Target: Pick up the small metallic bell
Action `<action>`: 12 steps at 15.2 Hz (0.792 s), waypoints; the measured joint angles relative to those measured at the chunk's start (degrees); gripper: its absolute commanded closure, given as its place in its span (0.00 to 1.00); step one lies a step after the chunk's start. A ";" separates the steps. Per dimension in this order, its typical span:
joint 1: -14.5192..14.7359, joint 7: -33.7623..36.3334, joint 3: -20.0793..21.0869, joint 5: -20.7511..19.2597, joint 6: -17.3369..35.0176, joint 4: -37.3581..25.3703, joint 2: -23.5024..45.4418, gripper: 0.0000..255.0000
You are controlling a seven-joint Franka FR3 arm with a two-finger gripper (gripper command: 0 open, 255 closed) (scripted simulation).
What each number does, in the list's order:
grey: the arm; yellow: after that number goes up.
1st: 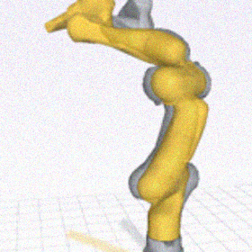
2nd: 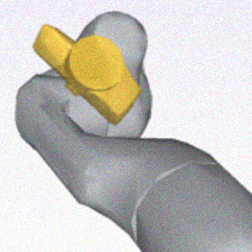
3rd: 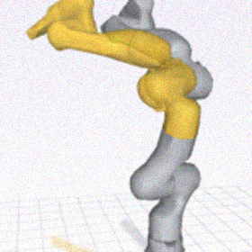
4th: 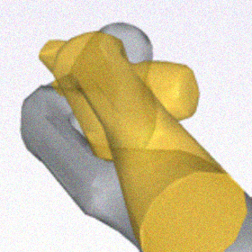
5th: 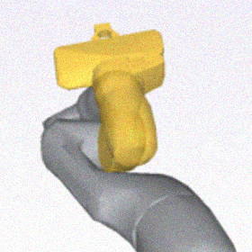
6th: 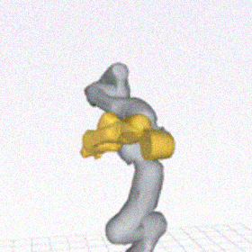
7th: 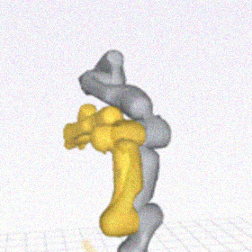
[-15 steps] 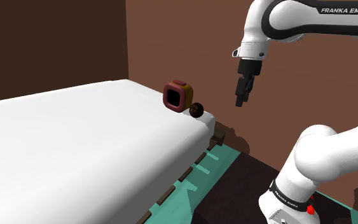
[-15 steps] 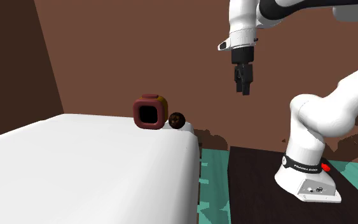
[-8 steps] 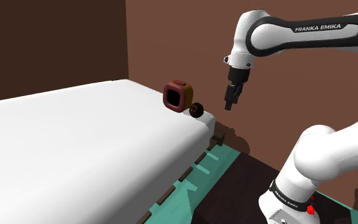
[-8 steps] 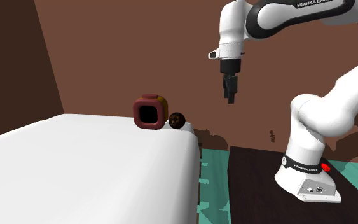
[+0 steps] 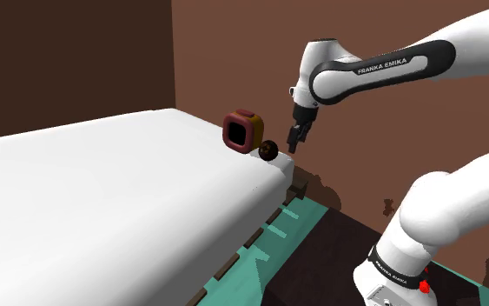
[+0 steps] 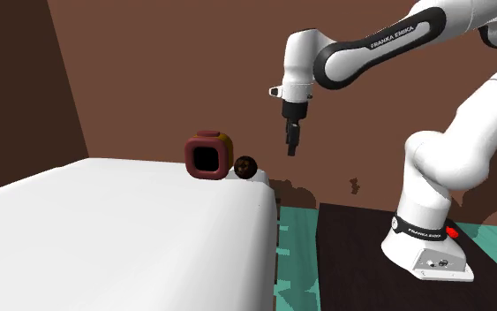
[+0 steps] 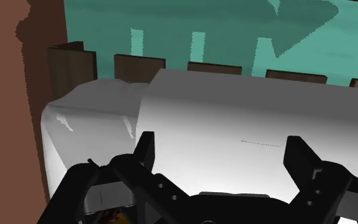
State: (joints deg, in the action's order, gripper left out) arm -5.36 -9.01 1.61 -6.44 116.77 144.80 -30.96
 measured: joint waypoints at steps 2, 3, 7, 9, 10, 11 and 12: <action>-1.06 0.40 0.12 -2.28 4.82 -0.78 3.98 0.00; -1.45 0.99 0.45 -3.35 6.76 -1.39 5.71 0.00; -3.90 2.44 0.58 -8.66 14.42 -4.46 13.12 0.00; -5.04 4.06 0.87 -11.73 18.29 -5.46 16.45 0.00; -5.61 4.88 0.99 -13.34 19.85 -6.45 18.20 0.00; -6.14 5.93 1.17 -15.05 21.39 -7.62 20.18 0.00; -6.75 6.63 1.09 -16.76 22.79 -8.96 22.10 0.00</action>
State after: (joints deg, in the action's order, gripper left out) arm -12.11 -2.38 2.70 -23.20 139.56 135.85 -8.86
